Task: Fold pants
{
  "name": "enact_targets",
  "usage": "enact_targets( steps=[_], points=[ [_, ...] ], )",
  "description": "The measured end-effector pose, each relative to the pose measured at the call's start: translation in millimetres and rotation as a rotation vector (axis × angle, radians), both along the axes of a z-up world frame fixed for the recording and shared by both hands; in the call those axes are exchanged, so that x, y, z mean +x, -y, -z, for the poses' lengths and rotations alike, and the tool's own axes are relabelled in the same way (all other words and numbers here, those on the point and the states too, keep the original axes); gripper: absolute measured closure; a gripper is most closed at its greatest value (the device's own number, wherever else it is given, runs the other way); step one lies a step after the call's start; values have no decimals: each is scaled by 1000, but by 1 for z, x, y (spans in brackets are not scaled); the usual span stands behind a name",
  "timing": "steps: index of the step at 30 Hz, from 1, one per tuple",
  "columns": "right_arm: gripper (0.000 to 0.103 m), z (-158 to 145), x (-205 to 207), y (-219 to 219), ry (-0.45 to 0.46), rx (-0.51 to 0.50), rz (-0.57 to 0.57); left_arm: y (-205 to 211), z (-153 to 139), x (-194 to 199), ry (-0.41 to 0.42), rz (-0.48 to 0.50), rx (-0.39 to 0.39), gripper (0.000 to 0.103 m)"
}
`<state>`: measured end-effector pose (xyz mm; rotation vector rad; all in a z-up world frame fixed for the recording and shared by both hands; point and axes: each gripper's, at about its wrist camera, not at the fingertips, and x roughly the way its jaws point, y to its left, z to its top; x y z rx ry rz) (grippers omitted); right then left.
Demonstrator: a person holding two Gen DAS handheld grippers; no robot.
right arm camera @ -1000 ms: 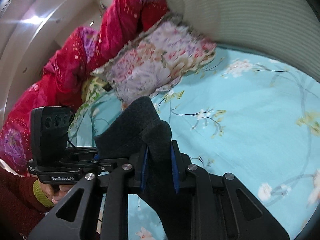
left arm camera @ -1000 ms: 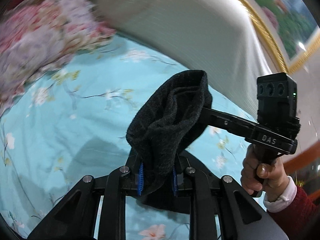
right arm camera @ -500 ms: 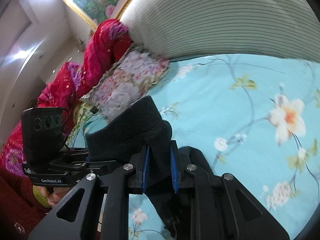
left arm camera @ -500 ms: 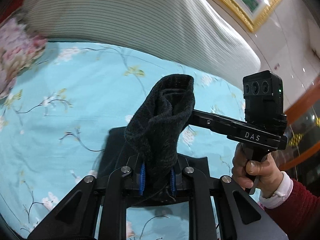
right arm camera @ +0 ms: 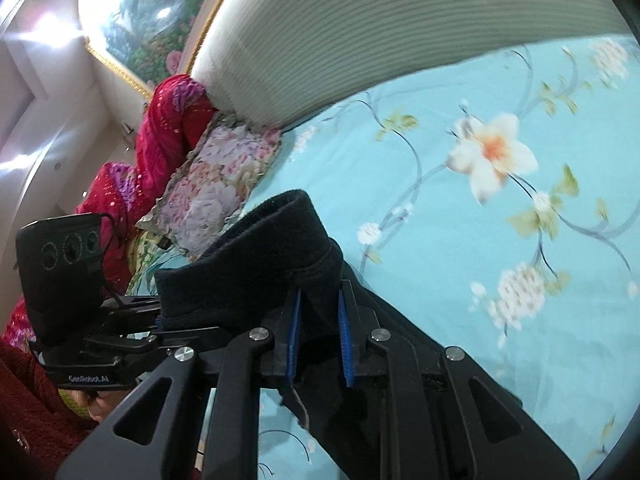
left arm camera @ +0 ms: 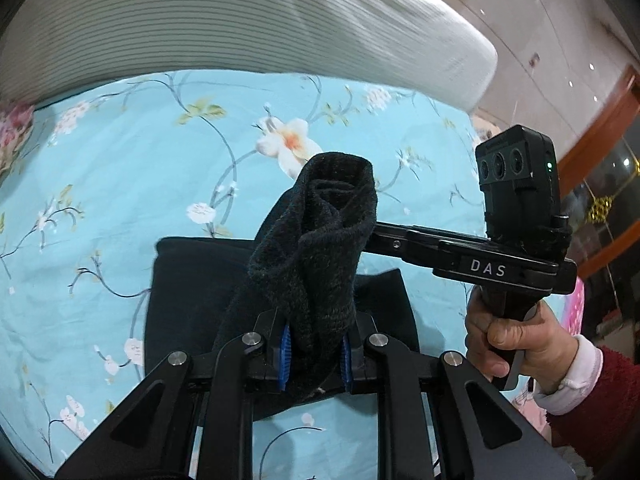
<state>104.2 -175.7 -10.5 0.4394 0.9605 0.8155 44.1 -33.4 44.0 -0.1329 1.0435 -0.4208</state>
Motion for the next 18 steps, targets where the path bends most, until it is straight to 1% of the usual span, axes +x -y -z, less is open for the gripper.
enact_targets(
  steps=[5,6,8,9,11,16,18],
  points=[
    [87,10,-9,18,-22,-3,43,21,8,-1,3,50,22,85],
    [89,11,-9,21,-25,-5,51,25,9,-1,5,59,28,85],
    [96,13,-11,27,-29,-8,64,34,14,0,-4,74,39,85],
    [103,14,-11,31,-30,3,72,38,19,0,-16,80,44,85],
    [103,15,-10,40,-39,10,98,44,23,0,-24,89,41,85],
    [103,22,-15,50,-73,9,120,57,32,-3,-34,117,45,85],
    [102,24,-18,55,-94,17,146,63,34,-6,-31,134,57,85]
  ],
)
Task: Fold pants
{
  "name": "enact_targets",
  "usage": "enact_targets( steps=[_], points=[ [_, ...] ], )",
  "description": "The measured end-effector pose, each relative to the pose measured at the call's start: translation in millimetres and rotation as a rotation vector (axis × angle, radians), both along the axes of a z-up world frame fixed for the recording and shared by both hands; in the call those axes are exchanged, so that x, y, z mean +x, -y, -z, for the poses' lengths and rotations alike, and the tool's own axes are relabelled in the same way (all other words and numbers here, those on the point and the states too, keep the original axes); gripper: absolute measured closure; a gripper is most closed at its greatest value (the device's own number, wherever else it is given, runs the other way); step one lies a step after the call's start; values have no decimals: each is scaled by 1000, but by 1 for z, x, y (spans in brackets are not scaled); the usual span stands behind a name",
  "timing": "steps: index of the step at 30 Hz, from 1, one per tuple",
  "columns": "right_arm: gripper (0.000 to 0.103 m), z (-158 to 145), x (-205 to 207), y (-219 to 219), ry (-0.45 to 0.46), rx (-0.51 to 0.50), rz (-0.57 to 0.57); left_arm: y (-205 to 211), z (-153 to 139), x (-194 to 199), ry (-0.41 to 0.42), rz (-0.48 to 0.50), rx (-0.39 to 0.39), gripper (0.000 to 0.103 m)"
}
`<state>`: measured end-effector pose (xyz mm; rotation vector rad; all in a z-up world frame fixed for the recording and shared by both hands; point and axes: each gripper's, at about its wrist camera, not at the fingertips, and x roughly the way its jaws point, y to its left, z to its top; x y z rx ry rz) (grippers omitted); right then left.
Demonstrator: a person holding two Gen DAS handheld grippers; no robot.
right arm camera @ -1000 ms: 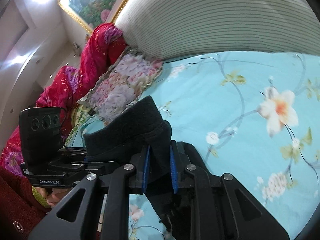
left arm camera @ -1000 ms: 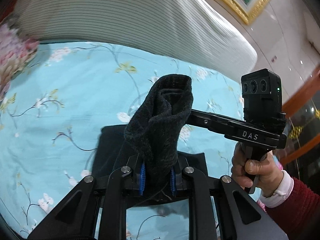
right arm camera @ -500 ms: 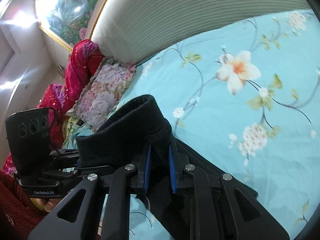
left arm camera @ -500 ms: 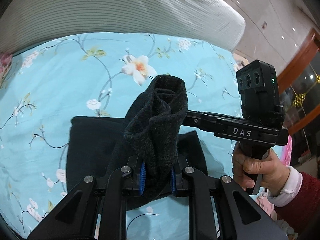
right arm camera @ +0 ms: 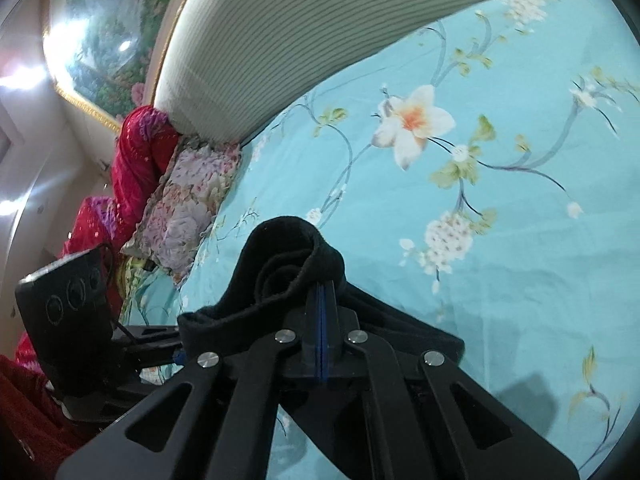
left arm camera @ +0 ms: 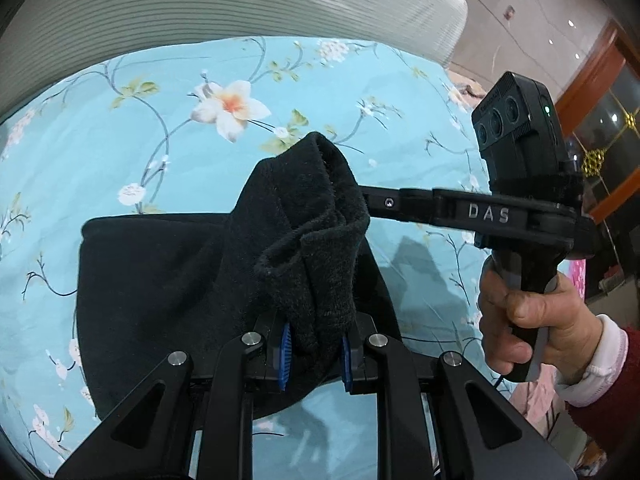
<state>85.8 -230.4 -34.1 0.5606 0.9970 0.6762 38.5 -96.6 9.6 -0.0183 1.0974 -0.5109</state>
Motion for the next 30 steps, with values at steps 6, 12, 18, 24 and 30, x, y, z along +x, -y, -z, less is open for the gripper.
enact_targets(
  steps=[6,12,18,24,30],
  points=[
    [102,6,-17,19,-84,2,116,21,15,-5,-6,60,52,78],
    [83,9,-35,37,-144,6,210,15,17,-8,-62,93,-24,54],
    [39,-3,-51,38,-110,29,251,-12,3,-13,-45,55,-37,48],
    [39,-1,-58,25,-139,21,253,-62,0,-4,-42,-50,-35,39],
    [39,6,-62,11,-188,-31,263,-123,16,17,-107,-206,-58,33]
  ],
)
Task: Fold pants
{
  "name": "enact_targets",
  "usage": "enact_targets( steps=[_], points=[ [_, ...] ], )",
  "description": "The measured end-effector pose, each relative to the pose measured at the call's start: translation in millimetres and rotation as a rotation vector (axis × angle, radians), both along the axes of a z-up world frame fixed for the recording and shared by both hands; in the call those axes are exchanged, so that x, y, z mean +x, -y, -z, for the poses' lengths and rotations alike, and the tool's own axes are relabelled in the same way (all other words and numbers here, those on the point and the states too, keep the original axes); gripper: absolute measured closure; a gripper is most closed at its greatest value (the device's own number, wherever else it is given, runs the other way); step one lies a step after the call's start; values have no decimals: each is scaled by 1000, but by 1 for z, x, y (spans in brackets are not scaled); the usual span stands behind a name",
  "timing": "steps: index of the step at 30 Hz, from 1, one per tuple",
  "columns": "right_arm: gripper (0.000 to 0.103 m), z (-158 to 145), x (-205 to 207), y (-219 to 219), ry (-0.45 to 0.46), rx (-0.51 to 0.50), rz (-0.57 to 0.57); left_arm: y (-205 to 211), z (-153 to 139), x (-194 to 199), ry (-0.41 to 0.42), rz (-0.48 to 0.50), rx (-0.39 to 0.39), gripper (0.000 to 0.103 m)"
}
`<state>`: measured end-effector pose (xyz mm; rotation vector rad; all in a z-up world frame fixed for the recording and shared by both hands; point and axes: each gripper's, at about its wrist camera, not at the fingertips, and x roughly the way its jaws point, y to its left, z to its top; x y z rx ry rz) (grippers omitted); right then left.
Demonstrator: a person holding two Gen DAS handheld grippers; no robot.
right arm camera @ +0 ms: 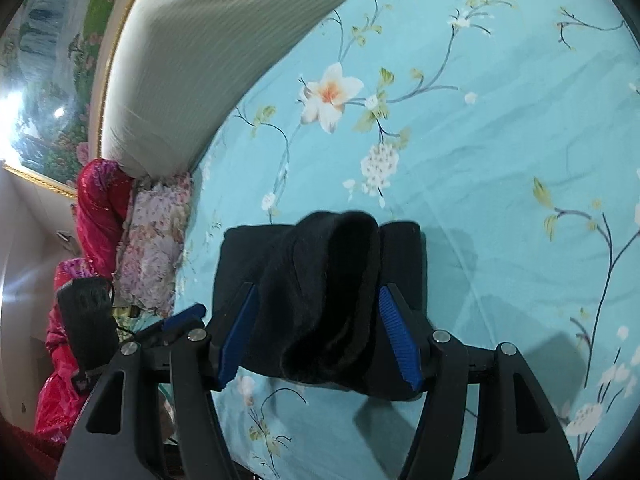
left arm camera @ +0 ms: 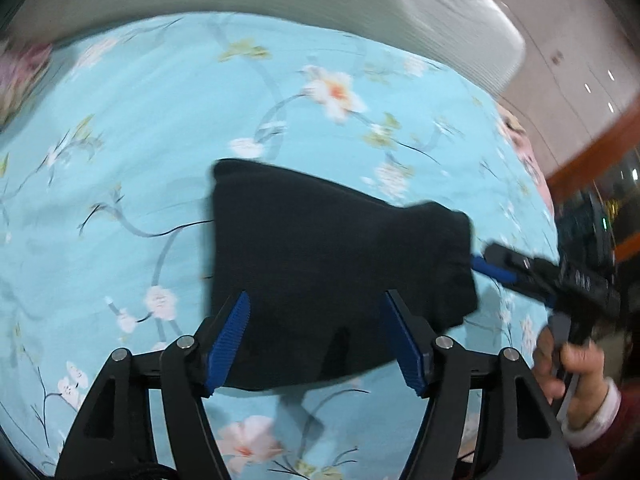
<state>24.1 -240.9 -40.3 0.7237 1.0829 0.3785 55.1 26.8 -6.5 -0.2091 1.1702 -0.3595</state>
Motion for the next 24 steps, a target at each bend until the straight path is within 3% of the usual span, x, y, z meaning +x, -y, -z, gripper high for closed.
enact_targets(
  steps=[11,14,16,20,22,24],
  points=[
    [42,13,5,-26,-64,-107,-5,-26,39,22,-115,-66,-54,31],
    [71,15,5,-32,-75,-137,-28,-19,50,27,-139,-60,-26,34],
    [87,16,4,-31,-74,-123,-31,-14,50,28,-131,-45,-10,44],
    [90,-3,-6,-26,-4,-126,-25,-7,38,26,-110,-13,-5,54],
    [91,-13,-9,-20,15,-129,-20,-3,34,25,-106,0,-2,54],
    [91,-14,-10,-13,0,-123,-14,-1,35,26,-108,6,14,46]
  ],
)
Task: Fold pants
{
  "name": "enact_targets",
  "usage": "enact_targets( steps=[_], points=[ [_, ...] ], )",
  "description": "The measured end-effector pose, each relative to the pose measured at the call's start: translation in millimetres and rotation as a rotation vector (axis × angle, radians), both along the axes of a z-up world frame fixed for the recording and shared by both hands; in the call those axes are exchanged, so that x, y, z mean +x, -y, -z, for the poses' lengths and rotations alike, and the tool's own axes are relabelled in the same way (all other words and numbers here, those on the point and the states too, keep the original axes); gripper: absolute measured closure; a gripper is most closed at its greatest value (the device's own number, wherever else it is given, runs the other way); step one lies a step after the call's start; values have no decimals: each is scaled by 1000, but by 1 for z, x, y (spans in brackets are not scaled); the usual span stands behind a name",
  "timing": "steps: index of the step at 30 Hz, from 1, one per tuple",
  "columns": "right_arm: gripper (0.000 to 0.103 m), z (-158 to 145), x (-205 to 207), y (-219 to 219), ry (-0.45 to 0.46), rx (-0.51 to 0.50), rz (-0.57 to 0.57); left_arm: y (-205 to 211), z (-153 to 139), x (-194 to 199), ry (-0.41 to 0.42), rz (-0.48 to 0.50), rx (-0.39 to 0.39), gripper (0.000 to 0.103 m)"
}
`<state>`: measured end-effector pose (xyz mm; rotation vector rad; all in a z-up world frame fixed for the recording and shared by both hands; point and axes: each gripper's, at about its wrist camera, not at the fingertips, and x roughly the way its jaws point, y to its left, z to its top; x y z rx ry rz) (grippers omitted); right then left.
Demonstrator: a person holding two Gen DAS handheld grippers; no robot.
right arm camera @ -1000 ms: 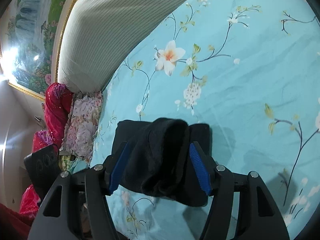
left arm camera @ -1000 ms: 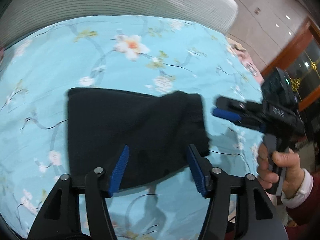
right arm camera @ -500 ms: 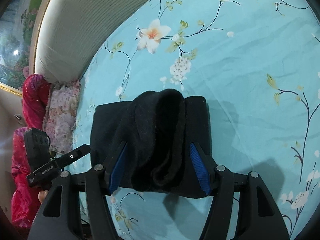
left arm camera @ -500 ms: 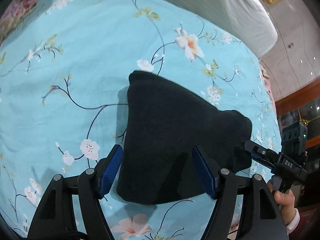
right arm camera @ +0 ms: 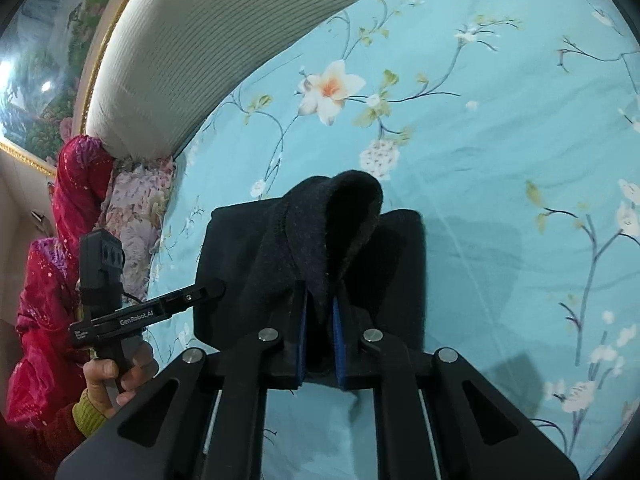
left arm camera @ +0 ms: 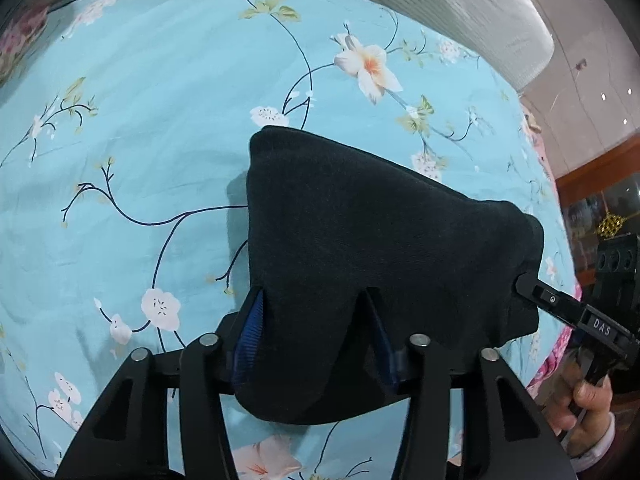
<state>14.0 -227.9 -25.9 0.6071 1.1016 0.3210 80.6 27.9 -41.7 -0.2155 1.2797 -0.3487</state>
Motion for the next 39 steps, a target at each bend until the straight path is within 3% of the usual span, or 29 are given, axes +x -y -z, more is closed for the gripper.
enact_targets(
  steps=[2,5,7,12,18,25,28,30,36,39],
  points=[
    [88,10,2,4,-42,-25,4,2,6,2,-7,-2,32,38],
    [69,29,6,4,-98,-92,14,0,12,5,-19,-15,25,37],
    [56,35,7,9,-100,-48,44,-2,11,6,-13,-17,26,37],
    [50,36,8,10,-90,-3,50,-7,12,10,-12,-13,20,35],
    [50,46,10,14,-109,24,57,-6,22,16,-33,-14,10,32],
    [48,65,12,17,-97,94,46,-22,50,27,-98,-63,-76,31],
    [48,68,15,15,-79,101,25,-16,51,27,-83,-53,-51,33],
    [49,70,16,14,-70,102,12,-13,49,26,-77,-35,-61,52],
    [63,56,15,12,-39,116,-33,-12,36,20,-47,-30,-96,69],
    [65,40,17,5,3,92,-71,-16,24,15,-31,-49,-110,72]
  ],
)
